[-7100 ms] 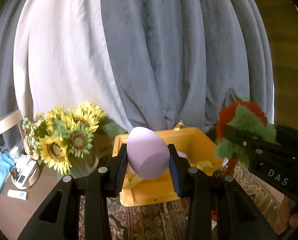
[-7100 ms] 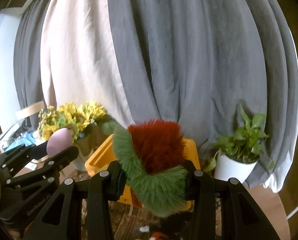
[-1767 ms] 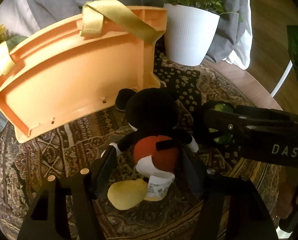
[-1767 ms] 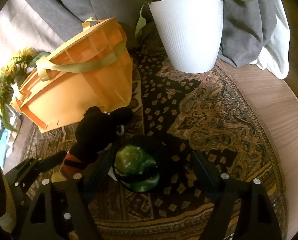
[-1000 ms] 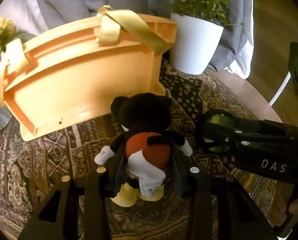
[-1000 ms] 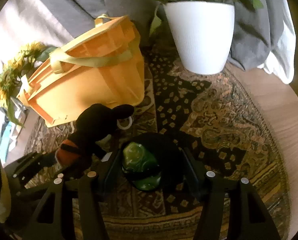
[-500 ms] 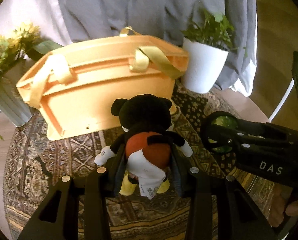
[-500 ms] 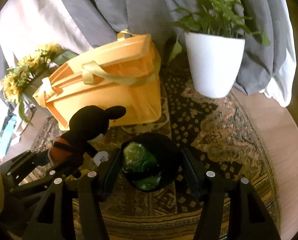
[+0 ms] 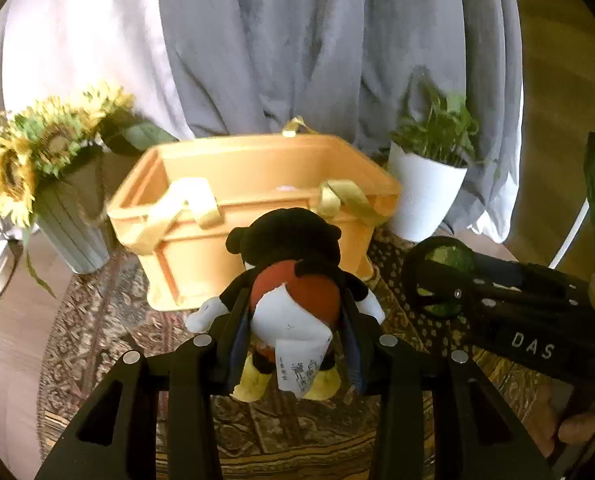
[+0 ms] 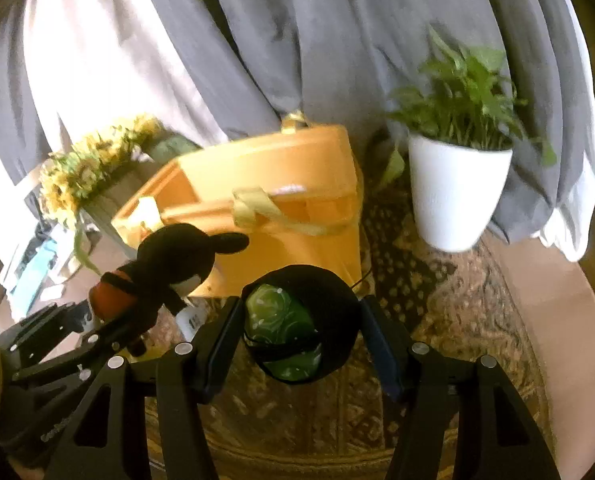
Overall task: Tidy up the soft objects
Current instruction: 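Lift the Mickey plush and green ball over the crate and release both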
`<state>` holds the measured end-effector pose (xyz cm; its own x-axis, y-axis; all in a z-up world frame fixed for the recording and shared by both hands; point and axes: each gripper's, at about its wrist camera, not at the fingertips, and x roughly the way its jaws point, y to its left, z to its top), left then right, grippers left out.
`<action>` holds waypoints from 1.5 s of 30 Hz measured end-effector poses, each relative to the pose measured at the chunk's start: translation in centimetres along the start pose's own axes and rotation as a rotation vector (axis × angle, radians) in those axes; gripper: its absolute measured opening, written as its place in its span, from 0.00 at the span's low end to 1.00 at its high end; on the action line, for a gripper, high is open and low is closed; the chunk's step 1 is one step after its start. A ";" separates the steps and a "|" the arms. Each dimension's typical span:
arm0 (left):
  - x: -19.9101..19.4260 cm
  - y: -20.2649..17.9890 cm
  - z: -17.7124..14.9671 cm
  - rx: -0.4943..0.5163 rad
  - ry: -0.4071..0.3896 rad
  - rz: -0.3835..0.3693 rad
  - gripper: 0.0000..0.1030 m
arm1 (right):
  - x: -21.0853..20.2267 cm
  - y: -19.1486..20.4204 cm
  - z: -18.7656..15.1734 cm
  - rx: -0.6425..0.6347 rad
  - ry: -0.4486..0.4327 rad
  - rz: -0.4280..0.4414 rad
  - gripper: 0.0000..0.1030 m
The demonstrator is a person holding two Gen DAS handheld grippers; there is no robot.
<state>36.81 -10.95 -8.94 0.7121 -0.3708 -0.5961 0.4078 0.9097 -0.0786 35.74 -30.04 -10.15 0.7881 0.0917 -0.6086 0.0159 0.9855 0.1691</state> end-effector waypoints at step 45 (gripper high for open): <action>-1.5 5.9 10.2 -0.019 -0.224 0.095 0.39 | 0.6 6.3 12.7 -0.105 -0.245 0.102 0.59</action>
<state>43.97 -6.90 -0.33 0.8567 -0.3136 -0.4094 0.3235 0.9451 -0.0469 44.19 -25.57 0.40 0.9080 0.1659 -0.3846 -0.1243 0.9836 0.1308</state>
